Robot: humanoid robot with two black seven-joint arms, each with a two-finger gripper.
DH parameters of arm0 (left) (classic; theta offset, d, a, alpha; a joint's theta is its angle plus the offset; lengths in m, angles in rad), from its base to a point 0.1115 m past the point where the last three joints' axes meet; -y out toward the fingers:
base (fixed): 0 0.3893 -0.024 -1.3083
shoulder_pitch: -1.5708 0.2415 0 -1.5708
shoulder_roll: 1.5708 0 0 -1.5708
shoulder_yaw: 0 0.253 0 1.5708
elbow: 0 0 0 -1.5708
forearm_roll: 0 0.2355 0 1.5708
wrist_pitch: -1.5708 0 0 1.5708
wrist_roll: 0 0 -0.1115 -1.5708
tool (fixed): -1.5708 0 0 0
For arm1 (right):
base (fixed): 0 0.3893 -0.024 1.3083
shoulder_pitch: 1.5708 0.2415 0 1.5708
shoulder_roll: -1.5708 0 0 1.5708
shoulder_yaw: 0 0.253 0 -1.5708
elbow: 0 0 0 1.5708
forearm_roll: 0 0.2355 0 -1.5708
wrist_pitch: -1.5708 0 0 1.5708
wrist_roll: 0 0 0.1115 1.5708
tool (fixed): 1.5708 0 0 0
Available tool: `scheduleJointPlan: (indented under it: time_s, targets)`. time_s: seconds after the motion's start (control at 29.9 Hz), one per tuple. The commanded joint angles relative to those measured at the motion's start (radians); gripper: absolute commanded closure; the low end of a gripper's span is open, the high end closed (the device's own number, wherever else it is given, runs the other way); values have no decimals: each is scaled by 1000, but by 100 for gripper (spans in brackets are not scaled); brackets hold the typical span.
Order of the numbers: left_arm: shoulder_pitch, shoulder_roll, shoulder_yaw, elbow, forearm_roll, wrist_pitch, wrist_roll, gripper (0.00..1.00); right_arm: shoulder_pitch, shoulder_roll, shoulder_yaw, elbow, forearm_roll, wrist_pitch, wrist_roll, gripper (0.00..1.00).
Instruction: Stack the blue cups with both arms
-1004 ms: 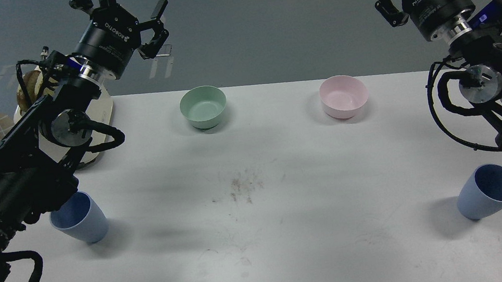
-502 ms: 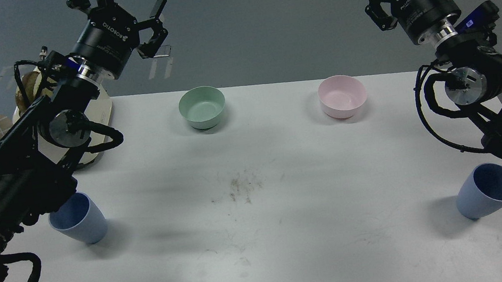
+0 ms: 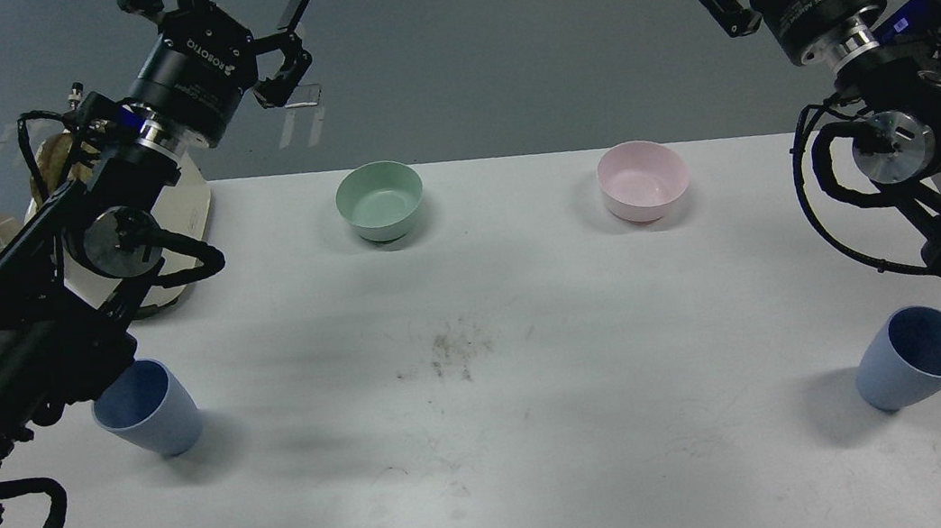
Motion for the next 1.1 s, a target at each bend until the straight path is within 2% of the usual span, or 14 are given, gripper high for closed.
scheduleJointPlan:
  time_s: [0.0, 0.67, 0.9, 1.07]
  targets:
    - [6, -3, 0, 4, 0, 0, 0, 2, 1, -11, -14, 1, 4, 2, 0, 0]
    - [8, -9, -2, 14, -3, 1, 3, 2, 55, 7, -57, -51, 30, 11, 0, 0]
    - [-30, -8, -3, 131, -2, 0, 0, 2, 55, 12, -58, -99, 30, 5, 0, 0]
    - [-30, -14, -8, 148, -8, 0, -6, 2, 53, 3, -61, -95, 27, 11, 0, 0]
